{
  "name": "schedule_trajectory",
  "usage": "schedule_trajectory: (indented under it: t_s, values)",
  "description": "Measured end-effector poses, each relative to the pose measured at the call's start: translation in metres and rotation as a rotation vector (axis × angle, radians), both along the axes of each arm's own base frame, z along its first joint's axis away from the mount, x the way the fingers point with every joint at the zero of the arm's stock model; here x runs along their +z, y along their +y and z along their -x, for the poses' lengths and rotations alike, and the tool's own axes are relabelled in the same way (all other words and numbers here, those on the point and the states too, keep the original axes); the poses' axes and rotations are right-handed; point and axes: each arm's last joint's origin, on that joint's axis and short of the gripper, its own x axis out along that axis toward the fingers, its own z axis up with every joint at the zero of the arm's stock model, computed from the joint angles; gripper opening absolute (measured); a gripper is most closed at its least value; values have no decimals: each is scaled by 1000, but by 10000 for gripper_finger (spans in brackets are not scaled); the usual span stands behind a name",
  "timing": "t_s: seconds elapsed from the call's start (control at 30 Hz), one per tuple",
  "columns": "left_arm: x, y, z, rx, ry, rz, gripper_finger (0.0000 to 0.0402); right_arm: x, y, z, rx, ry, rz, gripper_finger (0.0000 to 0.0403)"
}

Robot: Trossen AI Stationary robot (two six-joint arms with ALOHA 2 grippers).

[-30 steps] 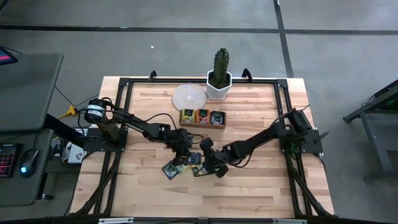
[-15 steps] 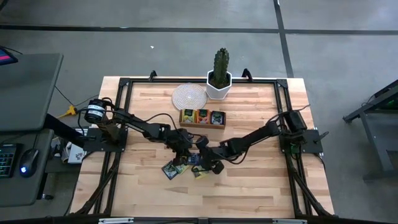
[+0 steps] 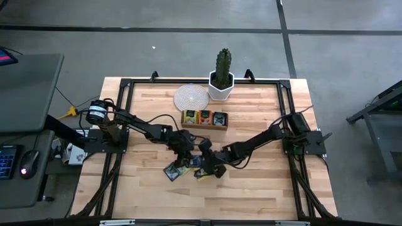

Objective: Pick & Place Tea
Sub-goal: Put the purple tea bag into the right section of the wooden organizer

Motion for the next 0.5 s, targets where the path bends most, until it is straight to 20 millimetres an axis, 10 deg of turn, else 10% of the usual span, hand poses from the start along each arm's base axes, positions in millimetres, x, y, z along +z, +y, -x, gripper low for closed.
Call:
schedule_trajectory:
  t_s: [0.5]
  values:
    - [-1, 0, 0, -4, -1, -5, 0, 0, 30, 9, 38, -17, -68, 140]
